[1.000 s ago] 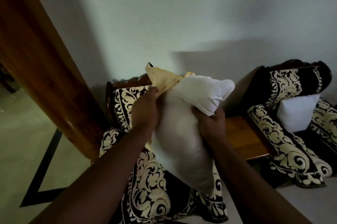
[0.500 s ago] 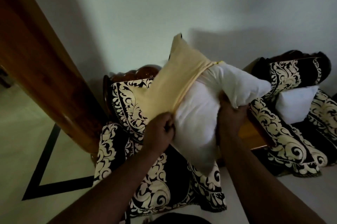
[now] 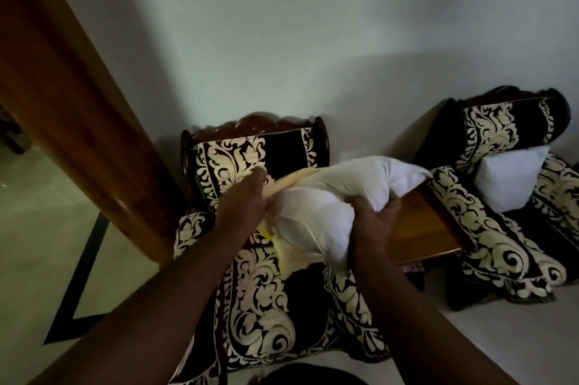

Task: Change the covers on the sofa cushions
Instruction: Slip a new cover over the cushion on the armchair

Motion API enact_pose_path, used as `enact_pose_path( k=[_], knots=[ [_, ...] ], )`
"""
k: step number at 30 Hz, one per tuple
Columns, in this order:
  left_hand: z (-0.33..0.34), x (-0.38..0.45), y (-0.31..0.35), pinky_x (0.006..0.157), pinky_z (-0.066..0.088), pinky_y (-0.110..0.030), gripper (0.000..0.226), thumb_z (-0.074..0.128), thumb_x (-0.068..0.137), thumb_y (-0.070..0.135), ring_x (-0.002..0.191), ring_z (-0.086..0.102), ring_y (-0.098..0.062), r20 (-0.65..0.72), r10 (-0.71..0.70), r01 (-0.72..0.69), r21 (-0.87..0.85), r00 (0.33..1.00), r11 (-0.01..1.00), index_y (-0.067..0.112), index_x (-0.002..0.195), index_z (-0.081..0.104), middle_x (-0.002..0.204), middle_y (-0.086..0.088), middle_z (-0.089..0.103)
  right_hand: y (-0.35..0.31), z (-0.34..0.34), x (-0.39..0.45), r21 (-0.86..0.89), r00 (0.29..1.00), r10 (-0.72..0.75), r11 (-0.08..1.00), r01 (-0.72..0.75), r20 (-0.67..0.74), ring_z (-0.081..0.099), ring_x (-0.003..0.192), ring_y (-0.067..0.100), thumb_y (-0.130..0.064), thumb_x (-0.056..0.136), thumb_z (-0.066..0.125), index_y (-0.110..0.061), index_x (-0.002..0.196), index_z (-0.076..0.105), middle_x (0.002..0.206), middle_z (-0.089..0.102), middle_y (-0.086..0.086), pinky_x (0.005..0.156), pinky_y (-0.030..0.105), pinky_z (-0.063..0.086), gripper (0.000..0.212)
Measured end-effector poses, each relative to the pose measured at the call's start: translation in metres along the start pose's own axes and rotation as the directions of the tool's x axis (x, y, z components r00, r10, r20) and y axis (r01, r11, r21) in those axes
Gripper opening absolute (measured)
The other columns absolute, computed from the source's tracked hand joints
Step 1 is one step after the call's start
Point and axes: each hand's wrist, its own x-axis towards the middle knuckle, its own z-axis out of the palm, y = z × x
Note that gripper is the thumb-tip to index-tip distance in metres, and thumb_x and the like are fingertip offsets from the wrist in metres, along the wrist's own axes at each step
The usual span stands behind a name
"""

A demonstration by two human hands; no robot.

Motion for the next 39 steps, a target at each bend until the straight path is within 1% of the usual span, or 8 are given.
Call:
enact_pose_path(
  k=[5, 9, 14, 22, 25, 29, 35, 39],
  knots=[
    [0.047, -0.039, 0.010, 0.071, 0.051, -0.037, 0.027, 0.048, 0.098, 0.046, 0.089, 0.068, -0.029, 0.285, -0.217, 0.204, 0.075, 0.934, 0.976, 0.021, 0.105, 0.053, 0.098, -0.004, 0.069, -0.002, 0.011, 0.005, -0.035, 0.987, -0.158, 0.987, 0.158, 0.007, 0.054, 0.118, 0.018, -0.005, 0.078, 0.074, -0.028, 0.136, 0.045, 0.127, 0.054, -0.003, 0.104, 0.035, 0.044, 0.068],
    [0.037, -0.038, 0.030, 0.068, 0.042, -0.028, 0.034, 0.052, 0.097, 0.054, 0.092, 0.067, -0.026, 0.370, -0.102, 0.161, -0.132, 0.924, 0.978, 0.022, 0.100, 0.063, 0.097, -0.003, 0.072, -0.011, 0.010, 0.019, -0.057, 0.978, -0.199, 0.979, 0.196, -0.054, 0.055, 0.109, 0.009, -0.006, 0.080, 0.071, -0.024, 0.134, 0.046, 0.116, 0.054, -0.011, 0.104, 0.033, 0.045, 0.063],
    [-0.004, -0.049, 0.078, 0.053, 0.036, -0.024, 0.031, 0.073, 0.082, 0.025, 0.053, 0.043, -0.003, 0.114, 0.463, -0.289, -0.645, 0.879, 0.707, 0.026, 0.067, 0.045, 0.055, 0.006, 0.048, 0.001, -0.004, 0.019, -0.277, 0.932, -0.356, 0.904, 0.325, -0.067, 0.052, 0.123, 0.026, -0.014, 0.082, 0.072, -0.010, 0.138, 0.046, 0.131, 0.054, 0.013, 0.111, 0.047, 0.040, 0.061],
    [0.007, -0.041, 0.042, 0.051, 0.040, -0.025, 0.026, 0.057, 0.086, 0.043, 0.051, 0.050, -0.003, -0.041, 0.058, -0.071, -0.682, 0.997, 0.728, 0.026, 0.067, 0.051, 0.057, 0.011, 0.057, 0.002, 0.006, 0.003, -0.335, 0.928, -0.361, 0.866, 0.371, 0.094, 0.047, 0.106, -0.002, -0.012, 0.086, 0.069, -0.022, 0.140, 0.038, 0.127, 0.050, -0.004, 0.097, 0.010, 0.036, 0.063],
    [-0.008, -0.045, 0.065, 0.052, 0.043, -0.028, 0.023, 0.059, 0.090, 0.035, 0.055, 0.053, -0.004, -0.040, 0.257, -0.208, -0.713, 0.965, 0.669, 0.029, 0.070, 0.048, 0.059, 0.011, 0.054, 0.012, 0.005, 0.004, -0.426, 0.898, -0.403, 0.792, 0.438, 0.174, 0.051, 0.123, 0.020, -0.024, 0.089, 0.067, -0.022, 0.140, 0.040, 0.134, 0.054, 0.003, 0.102, 0.029, 0.041, 0.057],
    [-0.020, -0.063, 0.115, 0.060, 0.043, -0.027, 0.014, 0.066, 0.091, 0.024, 0.063, 0.057, -0.008, -0.038, 0.583, -0.479, -0.613, 0.812, 0.628, 0.020, 0.079, 0.060, 0.069, 0.006, 0.060, 0.022, -0.008, 0.018, -0.516, 0.884, -0.253, 0.735, 0.440, 0.394, 0.056, 0.125, 0.038, -0.023, 0.097, 0.061, -0.013, 0.122, 0.052, 0.112, 0.058, 0.002, 0.081, 0.018, 0.046, 0.028],
    [-0.027, -0.051, 0.064, 0.047, 0.036, -0.026, 0.041, 0.050, 0.095, 0.056, 0.049, 0.052, -0.012, -0.176, 0.256, -0.305, -0.376, 0.951, 0.875, 0.026, 0.067, 0.050, 0.055, 0.005, 0.056, -0.019, 0.013, 0.004, -0.278, 0.748, -0.457, 0.730, 0.624, 0.481, 0.057, 0.102, -0.003, -0.017, 0.087, 0.075, -0.044, 0.125, 0.042, 0.117, 0.059, -0.010, 0.086, 0.015, 0.047, 0.057],
    [-0.027, 0.019, 0.025, 0.067, 0.057, -0.036, 0.039, 0.048, 0.097, 0.062, 0.076, 0.065, -0.015, 0.044, -0.267, 0.242, -0.579, 0.963, 0.778, 0.025, 0.103, 0.059, 0.095, 0.002, 0.069, -0.013, 0.002, -0.002, -0.220, 0.671, -0.527, 0.677, 0.703, 0.521, 0.055, 0.105, -0.012, -0.007, 0.086, 0.074, -0.043, 0.120, 0.044, 0.113, 0.057, -0.029, 0.085, 0.006, 0.043, 0.058]
  ],
)
